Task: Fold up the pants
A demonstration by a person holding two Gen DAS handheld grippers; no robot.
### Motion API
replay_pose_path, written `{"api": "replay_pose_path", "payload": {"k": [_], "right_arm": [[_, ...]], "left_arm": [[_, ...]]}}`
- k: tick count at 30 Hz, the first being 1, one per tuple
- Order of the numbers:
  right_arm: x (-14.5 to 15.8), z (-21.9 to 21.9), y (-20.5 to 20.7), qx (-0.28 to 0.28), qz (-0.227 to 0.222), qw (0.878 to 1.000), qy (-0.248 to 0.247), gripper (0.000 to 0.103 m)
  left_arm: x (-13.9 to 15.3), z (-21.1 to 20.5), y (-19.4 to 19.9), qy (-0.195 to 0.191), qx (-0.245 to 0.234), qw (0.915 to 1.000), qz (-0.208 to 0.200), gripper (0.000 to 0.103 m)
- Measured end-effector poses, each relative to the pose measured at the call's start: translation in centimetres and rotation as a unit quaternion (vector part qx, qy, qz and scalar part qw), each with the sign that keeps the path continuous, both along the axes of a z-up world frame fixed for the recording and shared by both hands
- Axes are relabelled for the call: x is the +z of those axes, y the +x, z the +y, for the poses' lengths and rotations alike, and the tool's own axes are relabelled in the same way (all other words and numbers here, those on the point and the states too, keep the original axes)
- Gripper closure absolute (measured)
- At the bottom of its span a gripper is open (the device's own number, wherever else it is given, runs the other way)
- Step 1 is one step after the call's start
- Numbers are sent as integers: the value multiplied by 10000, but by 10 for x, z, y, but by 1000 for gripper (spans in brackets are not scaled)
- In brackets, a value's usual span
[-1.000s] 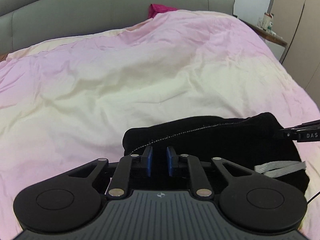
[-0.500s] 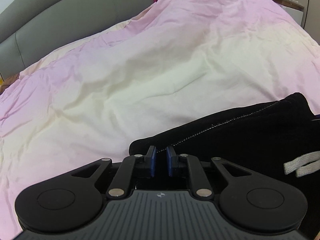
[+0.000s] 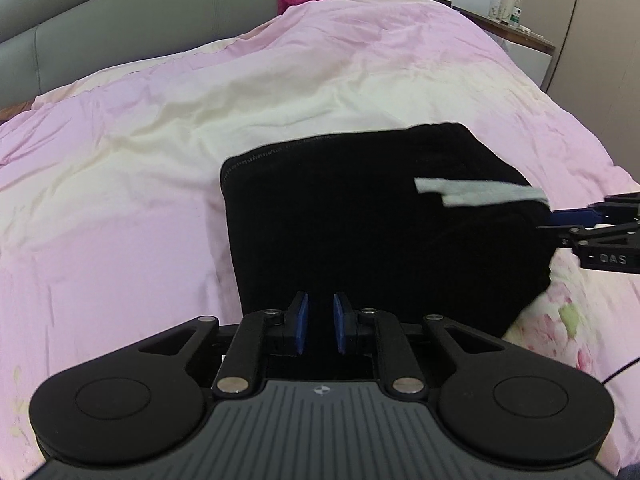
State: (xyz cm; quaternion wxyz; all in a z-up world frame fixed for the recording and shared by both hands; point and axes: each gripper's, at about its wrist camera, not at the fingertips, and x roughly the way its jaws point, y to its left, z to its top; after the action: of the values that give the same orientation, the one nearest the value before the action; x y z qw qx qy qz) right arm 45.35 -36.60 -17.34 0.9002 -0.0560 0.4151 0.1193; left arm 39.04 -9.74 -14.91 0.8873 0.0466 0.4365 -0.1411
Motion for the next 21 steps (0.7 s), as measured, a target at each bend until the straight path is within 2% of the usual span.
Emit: {"api": "replay_pose_path", "payload": {"k": [2, 7, 9, 12, 17, 21], "right_arm": [[-16, 5, -9, 5, 123, 9999, -74, 67], [-45, 20, -25, 36, -27, 9980, -635, 65], [-52, 24, -28, 0, -40, 9974, -721, 65], [-60, 28, -33, 44, -93, 9959, -900, 65], [-60, 22, -34, -30, -58, 9974, -721, 65], [-45, 8, -38, -191, 324, 9990, -251, 67]], "left_arm": [[-10, -4, -17, 127, -116, 9998, 82, 85], [-47, -8, -36, 769, -250, 9963, 293, 82], [-59, -3, -39, 756, -142, 9958, 495, 82], [-66, 1, -44, 702, -127, 9963, 487, 82], [-59, 6, -48, 701, -129, 9957, 586, 82], [-41, 17, -58, 624, -96, 9955, 702, 81]]}}
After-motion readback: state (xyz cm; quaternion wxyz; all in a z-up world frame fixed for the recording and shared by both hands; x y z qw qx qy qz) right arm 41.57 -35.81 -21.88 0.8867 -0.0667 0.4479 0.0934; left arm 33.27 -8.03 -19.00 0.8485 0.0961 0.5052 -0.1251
